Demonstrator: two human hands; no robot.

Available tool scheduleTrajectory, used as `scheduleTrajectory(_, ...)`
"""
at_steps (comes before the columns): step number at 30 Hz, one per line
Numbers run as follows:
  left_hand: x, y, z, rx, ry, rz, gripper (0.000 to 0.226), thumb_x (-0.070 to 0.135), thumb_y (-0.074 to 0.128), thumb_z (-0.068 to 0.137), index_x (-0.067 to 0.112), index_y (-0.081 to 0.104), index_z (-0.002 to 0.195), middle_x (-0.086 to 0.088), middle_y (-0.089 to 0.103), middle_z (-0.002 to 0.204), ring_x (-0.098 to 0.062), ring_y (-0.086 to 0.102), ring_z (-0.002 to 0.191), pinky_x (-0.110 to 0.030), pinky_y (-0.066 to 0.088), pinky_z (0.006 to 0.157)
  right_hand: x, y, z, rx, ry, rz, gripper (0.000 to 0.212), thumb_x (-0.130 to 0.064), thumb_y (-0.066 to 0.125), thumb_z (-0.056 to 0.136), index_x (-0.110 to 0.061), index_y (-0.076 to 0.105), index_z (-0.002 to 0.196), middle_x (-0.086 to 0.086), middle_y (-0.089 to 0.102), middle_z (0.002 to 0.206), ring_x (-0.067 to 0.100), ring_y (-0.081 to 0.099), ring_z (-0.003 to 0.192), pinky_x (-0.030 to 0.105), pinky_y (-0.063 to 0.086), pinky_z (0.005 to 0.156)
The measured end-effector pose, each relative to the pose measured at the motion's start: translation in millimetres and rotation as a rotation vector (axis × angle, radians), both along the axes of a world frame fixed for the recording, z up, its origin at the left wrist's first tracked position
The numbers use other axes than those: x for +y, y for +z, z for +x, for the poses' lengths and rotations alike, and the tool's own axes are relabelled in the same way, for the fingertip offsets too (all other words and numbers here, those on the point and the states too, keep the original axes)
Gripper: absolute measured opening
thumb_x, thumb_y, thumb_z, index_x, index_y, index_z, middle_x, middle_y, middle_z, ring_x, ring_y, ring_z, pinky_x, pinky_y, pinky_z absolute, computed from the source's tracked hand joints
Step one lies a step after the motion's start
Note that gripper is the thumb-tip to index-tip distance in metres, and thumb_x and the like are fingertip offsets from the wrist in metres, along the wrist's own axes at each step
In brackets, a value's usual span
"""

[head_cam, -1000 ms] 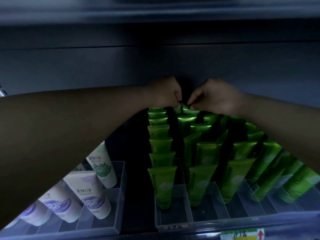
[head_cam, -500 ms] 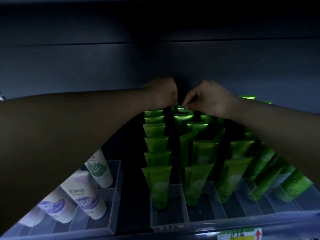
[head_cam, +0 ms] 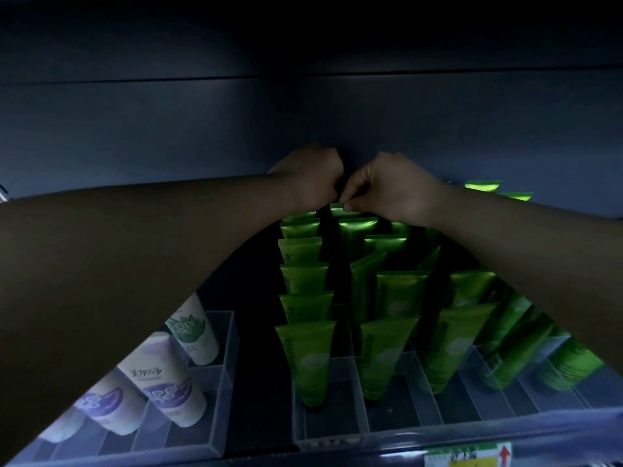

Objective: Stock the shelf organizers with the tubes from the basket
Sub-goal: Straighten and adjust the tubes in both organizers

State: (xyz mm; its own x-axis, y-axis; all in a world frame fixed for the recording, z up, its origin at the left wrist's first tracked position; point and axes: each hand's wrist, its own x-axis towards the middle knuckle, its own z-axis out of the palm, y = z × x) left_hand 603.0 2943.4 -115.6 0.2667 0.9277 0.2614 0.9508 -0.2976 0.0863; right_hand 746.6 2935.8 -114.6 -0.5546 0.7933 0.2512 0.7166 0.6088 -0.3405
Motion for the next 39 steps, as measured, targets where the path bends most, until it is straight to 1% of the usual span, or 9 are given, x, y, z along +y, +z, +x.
scheduleTrajectory(6,-1.3,0.9,-2.6,-0.033,0.015,-0.048,0.031,0.015,0.061,0.078,0.022,0.048,0.051,-0.001,0.053,0.065,-0.022,0.058,0.071,-0.026,0.036,0.06,-3.1,3.8,4.1,-0.004,-0.003,-0.061,0.016,-0.014,0.071,0.079,-0.02,0.075,0.093,-0.027,0.053,0.064,-0.011,0.05,0.056,-0.003,0.033,0.053)
scheduleTrajectory(10,-7.1,8.5,-6.4,-0.062,-0.048,-0.038,0.007,0.015,0.064,0.079,0.015,0.07,0.082,-0.003,0.068,0.084,-0.022,0.063,0.087,-0.026,0.044,0.069,-8.7,12.2,13.2,0.003,-0.024,-0.044,0.021,-0.015,0.071,0.08,-0.018,0.073,0.101,-0.017,0.059,0.074,-0.003,0.055,0.071,-0.003,0.034,0.059)
scheduleTrajectory(13,-14.1,16.9,-6.7,-0.139,-0.061,-0.013,0.022,0.011,0.064,0.08,0.013,0.07,0.101,-0.004,0.07,0.104,-0.018,0.064,0.097,-0.029,0.05,0.084,-14.5,20.2,24.7,0.041,-0.044,-0.015,0.02,-0.015,0.071,0.08,-0.016,0.073,0.1,-0.011,0.061,0.079,0.001,0.056,0.079,-0.003,0.034,0.061)
scheduleTrajectory(16,-25.6,24.4,-3.2,-0.205,-0.096,0.024,0.02,0.008,0.063,0.08,0.011,0.07,0.099,-0.003,0.072,0.097,-0.012,0.065,0.089,-0.019,0.047,0.075,-21.7,25.5,36.8,0.079,-0.049,0.018,0.016,-0.014,0.071,0.08,-0.016,0.074,0.096,-0.006,0.066,0.08,-0.001,0.057,0.073,-0.003,0.035,0.062)
scheduleTrajectory(19,-38.7,25.9,1.7,-0.226,-0.126,0.02,0.017,0.008,0.064,0.08,0.012,0.071,0.095,0.0,0.071,0.09,-0.003,0.059,0.076,-0.005,0.036,0.056,-32.8,27.3,46.5,0.117,-0.033,0.013,0.011,-0.012,0.072,0.079,-0.018,0.075,0.088,-0.015,0.063,0.068,-0.012,0.055,0.061,-0.002,0.036,0.06)
scheduleTrajectory(23,-51.5,21.2,8.8,-0.175,-0.173,-0.035,0.015,0.014,0.068,0.078,0.013,0.072,0.093,0.0,0.073,0.09,-0.004,0.062,0.079,-0.012,0.04,0.064,-47.3,22.0,51.2,0.087,-0.011,-0.009,0.011,-0.013,0.074,0.077,-0.02,0.076,0.085,-0.017,0.063,0.066,-0.02,0.052,0.057,-0.003,0.034,0.057)
scheduleTrajectory(28,-53.0,10.6,13.5,-0.053,-0.166,-0.098,0.021,0.013,0.071,0.077,0.012,0.071,0.098,-0.004,0.072,0.098,-0.016,0.065,0.092,-0.026,0.05,0.082,-58.3,9.0,46.9,-0.074,-0.012,-0.018,0.02,-0.014,0.072,0.077,-0.022,0.075,0.095,-0.013,0.062,0.071,-0.006,0.055,0.069,0.0,0.036,0.059)
scheduleTrajectory(33,-53.3,5.8,14.2,-0.007,-0.137,-0.091,0.024,0.009,0.066,0.079,0.012,0.07,0.103,-0.004,0.07,0.105,-0.017,0.063,0.098,-0.022,0.045,0.08,-58.5,0.2,43.4,-0.102,-0.035,-0.012,0.022,-0.01,0.069,0.079,-0.019,0.074,0.098,0.001,0.073,0.091,0.007,0.059,0.079,0.011,0.035,0.063)
scheduleTrajectory(39,-53.6,5.0,15.5,-0.046,-0.115,-0.086,0.023,0.01,0.067,0.08,0.014,0.07,0.103,-0.002,0.07,0.104,-0.015,0.062,0.096,-0.02,0.044,0.078,-57.5,-3.3,44.9,0.01,-0.083,-0.052,0.015,-0.013,0.072,0.078,-0.017,0.075,0.092,-0.006,0.065,0.075,0.001,0.054,0.068,0.004,0.036,0.054)
